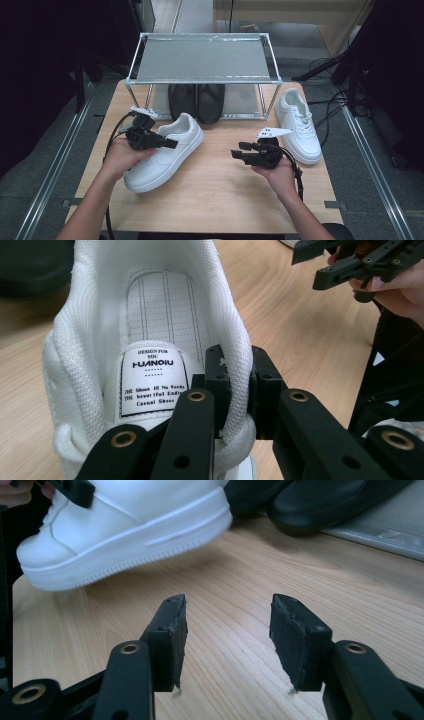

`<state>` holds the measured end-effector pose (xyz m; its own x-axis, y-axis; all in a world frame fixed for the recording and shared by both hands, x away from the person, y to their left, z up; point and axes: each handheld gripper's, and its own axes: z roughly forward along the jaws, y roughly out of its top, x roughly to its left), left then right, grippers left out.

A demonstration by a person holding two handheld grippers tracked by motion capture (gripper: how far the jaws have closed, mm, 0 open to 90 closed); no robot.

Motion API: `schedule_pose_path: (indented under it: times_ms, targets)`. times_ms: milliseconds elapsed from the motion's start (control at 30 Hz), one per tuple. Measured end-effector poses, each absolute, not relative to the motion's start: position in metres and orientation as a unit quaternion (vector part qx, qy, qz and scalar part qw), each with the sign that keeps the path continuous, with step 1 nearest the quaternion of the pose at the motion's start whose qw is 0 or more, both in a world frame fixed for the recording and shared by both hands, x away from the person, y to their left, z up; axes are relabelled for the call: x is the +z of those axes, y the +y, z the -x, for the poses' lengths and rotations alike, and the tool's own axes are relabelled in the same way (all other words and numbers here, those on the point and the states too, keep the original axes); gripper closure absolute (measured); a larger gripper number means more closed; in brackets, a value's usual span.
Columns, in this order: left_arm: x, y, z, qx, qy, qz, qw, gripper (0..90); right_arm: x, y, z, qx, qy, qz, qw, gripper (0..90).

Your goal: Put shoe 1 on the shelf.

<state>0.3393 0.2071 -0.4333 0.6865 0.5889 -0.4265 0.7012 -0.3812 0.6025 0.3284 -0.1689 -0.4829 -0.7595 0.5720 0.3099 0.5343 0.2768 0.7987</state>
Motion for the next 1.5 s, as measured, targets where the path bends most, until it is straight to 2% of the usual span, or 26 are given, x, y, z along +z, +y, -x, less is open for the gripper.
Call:
schedule_pose_path:
  times_ms: [200,533,767,967,1067,1167,1333,1400,1500]
  targets:
    - [-0.442,0.167,-0.342,-0.096,0.37,-0.837,0.391,82.3,-0.482,-0.171,-0.328,0.497,0.795,-0.347,0.023,50.2]
    - [-0.463,0.11,-0.336,-0.096,0.344,-0.851,0.385,82.1,-0.483,-0.174,-0.327,0.496,0.794,-0.351,0.024,50.3]
    - [-0.479,0.096,-0.335,-0.119,0.34,-0.855,0.374,81.2,-0.484,-0.175,-0.327,0.494,0.793,-0.355,0.027,51.3]
    - [-0.478,0.094,-0.331,-0.102,0.334,-0.859,0.373,78.5,-0.485,-0.172,-0.327,0.493,0.795,-0.354,0.022,54.9]
    - [-0.472,0.099,-0.331,-0.104,0.339,-0.85,0.39,66.3,-0.484,-0.17,-0.327,0.492,0.797,-0.35,0.019,61.7]
    - [-0.461,0.108,-0.325,-0.084,0.339,-0.849,0.396,65.5,-0.481,-0.165,-0.328,0.492,0.799,-0.346,0.013,69.5]
    - [-0.451,0.123,-0.309,-0.055,0.345,-0.853,0.388,76.6,-0.472,-0.151,-0.331,0.49,0.806,-0.332,0.013,82.4]
    - [-0.451,0.13,-0.302,-0.066,0.348,-0.844,0.402,82.0,-0.469,-0.147,-0.334,0.488,0.81,-0.326,0.01,85.2]
    - [-0.45,0.138,-0.29,-0.053,0.35,-0.843,0.405,84.2,-0.469,-0.141,-0.338,0.481,0.816,-0.322,0.004,89.7]
